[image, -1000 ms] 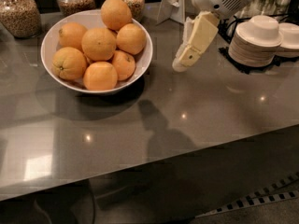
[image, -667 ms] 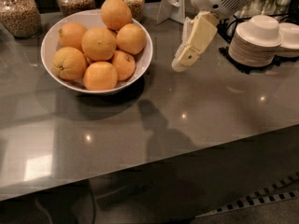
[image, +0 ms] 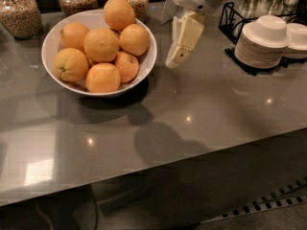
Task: Pick orange from white bowl
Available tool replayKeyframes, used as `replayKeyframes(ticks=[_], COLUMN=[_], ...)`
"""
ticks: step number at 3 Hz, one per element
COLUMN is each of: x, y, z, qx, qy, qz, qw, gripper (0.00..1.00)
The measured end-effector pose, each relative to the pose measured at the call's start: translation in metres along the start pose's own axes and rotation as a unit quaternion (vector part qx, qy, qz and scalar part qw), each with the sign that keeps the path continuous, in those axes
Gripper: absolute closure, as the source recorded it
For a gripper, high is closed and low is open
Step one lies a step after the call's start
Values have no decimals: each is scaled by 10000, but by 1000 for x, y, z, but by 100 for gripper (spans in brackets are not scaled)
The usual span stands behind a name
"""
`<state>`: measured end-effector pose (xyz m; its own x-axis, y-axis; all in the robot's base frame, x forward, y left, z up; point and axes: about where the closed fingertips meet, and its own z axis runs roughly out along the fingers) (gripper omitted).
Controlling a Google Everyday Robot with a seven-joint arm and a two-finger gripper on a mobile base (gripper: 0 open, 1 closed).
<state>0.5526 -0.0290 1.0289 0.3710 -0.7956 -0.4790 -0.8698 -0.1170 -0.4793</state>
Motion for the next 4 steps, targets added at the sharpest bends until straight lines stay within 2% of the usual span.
replayKeyframes(ticks=[1, 2, 3, 4], x=[-17, -41, -42, -48], y=[-22, -29, -29, -34], z=[24, 48, 50, 67], qx=[21, -155, -161, -454], qy=[23, 66, 68, 627], qz=[-1051, -2237, -2489, -3343], qw=[9945, 9745, 9684, 9393], gripper=[0, 0, 0, 0])
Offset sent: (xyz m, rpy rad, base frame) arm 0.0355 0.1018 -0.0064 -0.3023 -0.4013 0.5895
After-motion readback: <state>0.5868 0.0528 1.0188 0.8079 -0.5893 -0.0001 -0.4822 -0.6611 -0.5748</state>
